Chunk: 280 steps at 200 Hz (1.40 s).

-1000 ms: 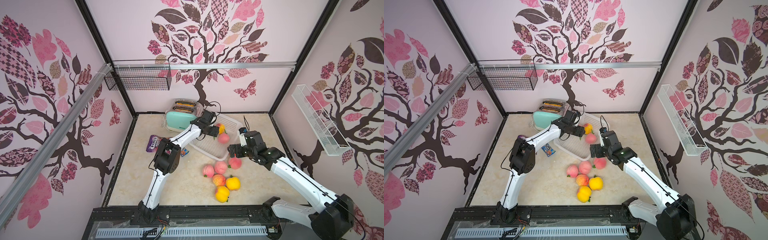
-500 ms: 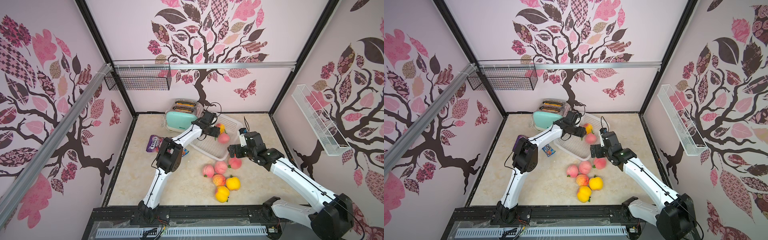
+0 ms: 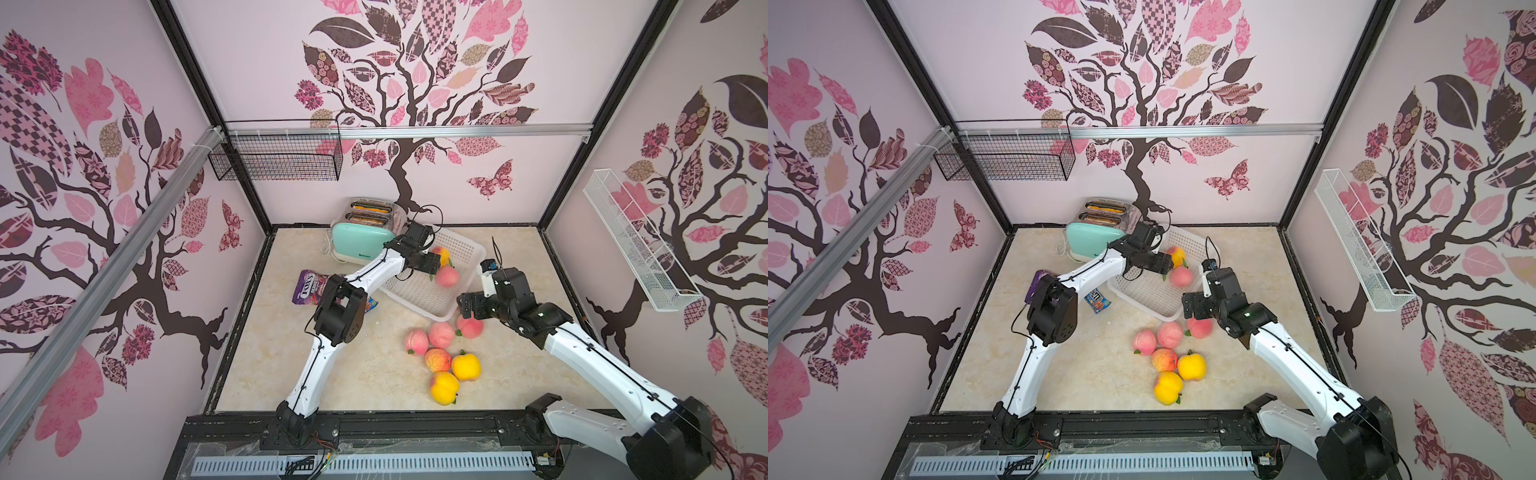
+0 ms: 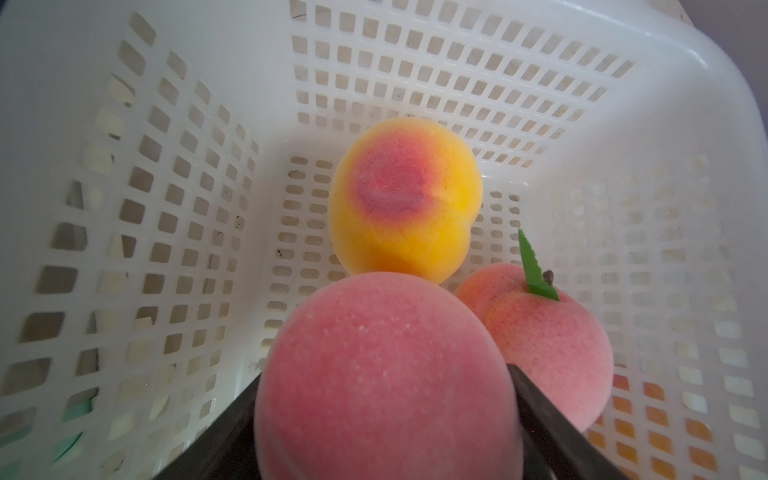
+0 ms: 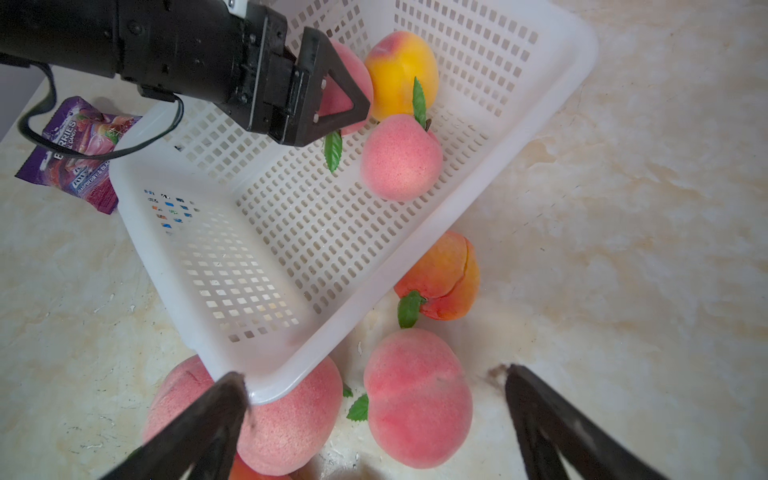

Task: Put the peaches into the basket
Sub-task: Place the peach in the basket.

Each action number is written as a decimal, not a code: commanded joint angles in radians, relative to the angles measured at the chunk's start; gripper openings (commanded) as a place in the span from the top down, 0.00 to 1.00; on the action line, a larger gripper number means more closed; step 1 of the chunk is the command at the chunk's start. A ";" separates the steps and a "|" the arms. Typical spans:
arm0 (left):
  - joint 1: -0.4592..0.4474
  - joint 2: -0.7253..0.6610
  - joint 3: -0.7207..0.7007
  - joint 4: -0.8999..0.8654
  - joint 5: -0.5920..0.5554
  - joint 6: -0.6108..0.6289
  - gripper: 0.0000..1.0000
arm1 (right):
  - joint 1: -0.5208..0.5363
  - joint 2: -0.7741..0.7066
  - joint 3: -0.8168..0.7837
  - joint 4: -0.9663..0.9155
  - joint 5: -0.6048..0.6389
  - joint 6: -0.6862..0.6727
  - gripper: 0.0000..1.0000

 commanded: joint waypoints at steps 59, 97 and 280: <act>0.005 0.027 0.013 0.001 0.018 0.000 0.20 | -0.009 -0.009 -0.020 0.036 0.000 -0.003 0.01; 0.006 0.022 0.006 0.008 0.026 -0.009 0.18 | -0.010 -0.012 -0.021 0.038 0.002 -0.005 0.01; 0.002 -0.177 -0.176 0.037 -0.017 0.014 0.12 | -0.013 -0.049 0.010 -0.048 0.005 0.012 0.01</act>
